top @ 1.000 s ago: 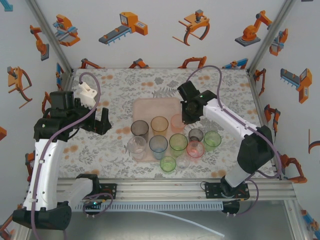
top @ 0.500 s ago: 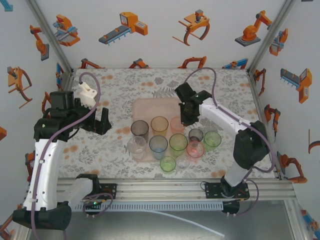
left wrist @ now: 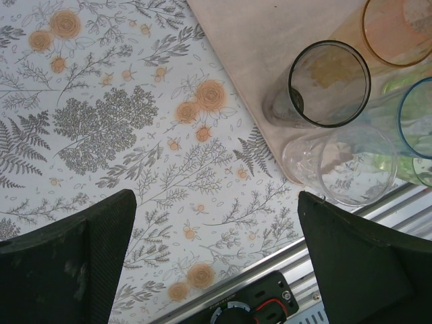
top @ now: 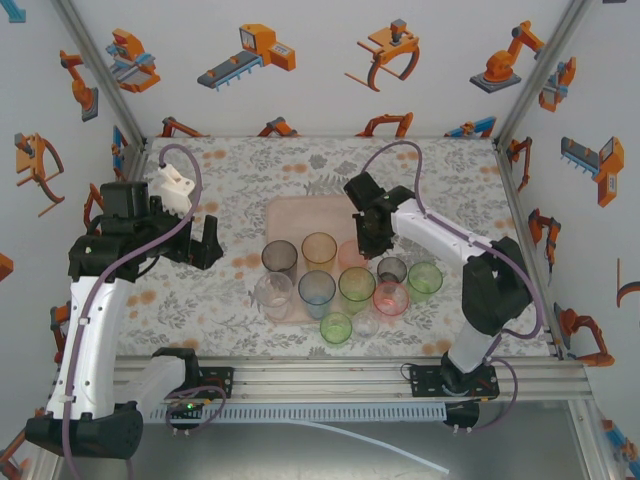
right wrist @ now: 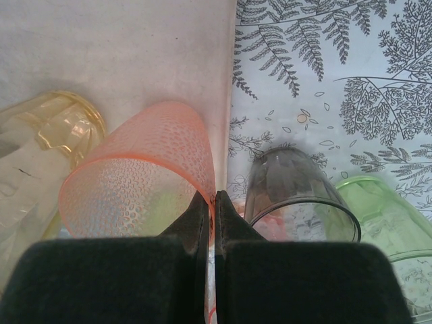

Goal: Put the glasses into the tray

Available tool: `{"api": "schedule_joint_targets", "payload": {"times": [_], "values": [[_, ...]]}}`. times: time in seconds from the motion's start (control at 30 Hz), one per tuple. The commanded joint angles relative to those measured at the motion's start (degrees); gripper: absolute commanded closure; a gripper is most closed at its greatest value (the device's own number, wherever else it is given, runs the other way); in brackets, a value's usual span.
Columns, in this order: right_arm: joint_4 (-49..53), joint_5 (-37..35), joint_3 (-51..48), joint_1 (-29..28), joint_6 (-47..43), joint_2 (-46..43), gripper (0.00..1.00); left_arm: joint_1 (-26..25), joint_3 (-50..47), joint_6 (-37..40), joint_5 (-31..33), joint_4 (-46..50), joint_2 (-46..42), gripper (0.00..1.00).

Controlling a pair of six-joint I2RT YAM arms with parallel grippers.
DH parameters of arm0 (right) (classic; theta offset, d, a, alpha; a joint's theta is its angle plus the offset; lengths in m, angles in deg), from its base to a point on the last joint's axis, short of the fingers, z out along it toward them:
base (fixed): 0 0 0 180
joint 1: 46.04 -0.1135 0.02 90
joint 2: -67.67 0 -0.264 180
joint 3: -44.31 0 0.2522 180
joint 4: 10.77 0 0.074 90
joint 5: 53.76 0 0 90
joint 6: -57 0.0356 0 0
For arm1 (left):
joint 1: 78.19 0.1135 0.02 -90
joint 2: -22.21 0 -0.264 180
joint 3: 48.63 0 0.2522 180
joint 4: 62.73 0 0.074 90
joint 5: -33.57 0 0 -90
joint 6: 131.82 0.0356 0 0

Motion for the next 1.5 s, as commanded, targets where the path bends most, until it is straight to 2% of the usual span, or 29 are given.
{"api": "schedule_joint_targets", "payload": {"times": [0.0,0.23,0.9,1.47], "values": [[-0.75,-0.37,-0.94,-0.28,-0.24,-0.23,1.0,-0.07,-0.17,0.62,-0.4,0.59,0.14,0.04],[-0.77,-0.08,-1.29,-0.29,-0.31,-0.58,0.97,-0.14,-0.07,0.61,-0.43,0.5,0.32,0.03],[0.87,-0.65,-0.03,-0.29,-1.18,-3.14,0.77,-0.11,0.45,0.92,0.13,1.04,0.06,0.03],[3.97,-1.39,4.38,-0.29,-4.09,-6.78,0.71,-0.22,0.72,3.49,-0.51,2.63,-0.99,0.03]]}}
